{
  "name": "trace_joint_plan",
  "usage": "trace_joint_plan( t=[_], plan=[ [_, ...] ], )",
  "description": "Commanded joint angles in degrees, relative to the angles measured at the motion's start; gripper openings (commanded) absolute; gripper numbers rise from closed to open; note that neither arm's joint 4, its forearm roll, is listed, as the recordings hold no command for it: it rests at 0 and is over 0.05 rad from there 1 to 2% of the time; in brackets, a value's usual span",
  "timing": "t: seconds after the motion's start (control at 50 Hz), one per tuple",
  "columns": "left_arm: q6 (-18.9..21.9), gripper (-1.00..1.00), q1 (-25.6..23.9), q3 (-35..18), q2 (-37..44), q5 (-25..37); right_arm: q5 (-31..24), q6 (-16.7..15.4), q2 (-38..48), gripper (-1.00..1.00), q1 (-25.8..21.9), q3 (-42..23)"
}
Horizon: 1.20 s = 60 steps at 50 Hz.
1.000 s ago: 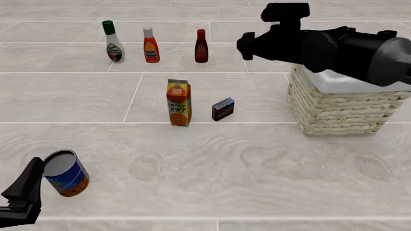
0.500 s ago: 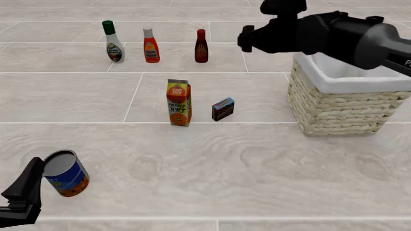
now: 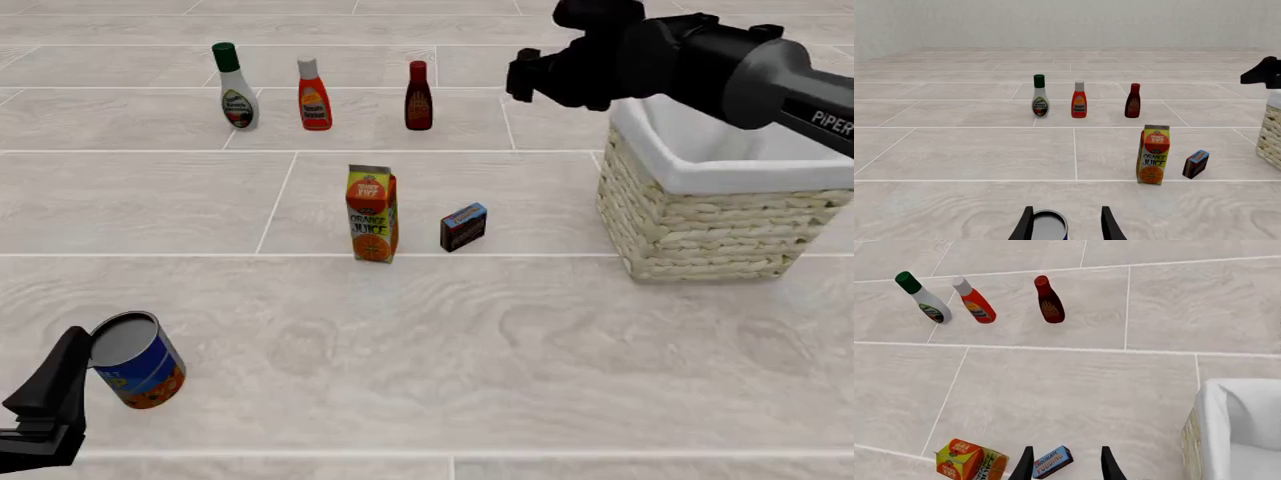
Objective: Pick the chocolate pudding and place it in the basket.
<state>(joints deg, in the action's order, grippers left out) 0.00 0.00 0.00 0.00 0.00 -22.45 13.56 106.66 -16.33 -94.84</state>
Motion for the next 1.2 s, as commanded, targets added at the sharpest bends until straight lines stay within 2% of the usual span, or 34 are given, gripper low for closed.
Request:
trace_joint_plan(
  t=[0.02, 0.06, 0.1, 0.12, 0.36, 0.48, 0.68, 1.2],
  plan=[
    [0.0, 1.00, 0.0, 0.0, 0.0, 0.0, -2.9, 2.4, 1.8, 1.00, 1.0, -3.3],
    [0.0, 1.00, 0.0, 0.0, 0.0, 0.0, -3.9, 3.8, 2.5, 1.00, 0.9, -4.3],
    [0.0, 1.00, 0.0, 0.0, 0.0, 0.0, -4.0, 3.5, 2.5, 1.00, 1.0, -4.7],
    [0.0, 1.00, 0.0, 0.0, 0.0, 0.0, -4.8, 4.9, 3.2, 1.00, 0.8, -5.4],
    [0.0, 1.00, 0.0, 0.0, 0.0, 0.0, -7.5, 6.6, 5.0, 1.00, 2.3, -8.3],
    [0.0, 1.00, 0.0, 0.0, 0.0, 0.0, -9.2, 6.6, 6.2, 1.00, 3.6, -10.7],
    [0.0, 1.00, 0.0, 0.0, 0.0, 0.0, -11.7, 8.9, 8.6, 1.00, 4.3, -13.4],
    [0.0, 1.00, 0.0, 0.0, 0.0, 0.0, -17.2, 14.8, 14.7, 1.00, 2.7, -20.8]
  ],
)
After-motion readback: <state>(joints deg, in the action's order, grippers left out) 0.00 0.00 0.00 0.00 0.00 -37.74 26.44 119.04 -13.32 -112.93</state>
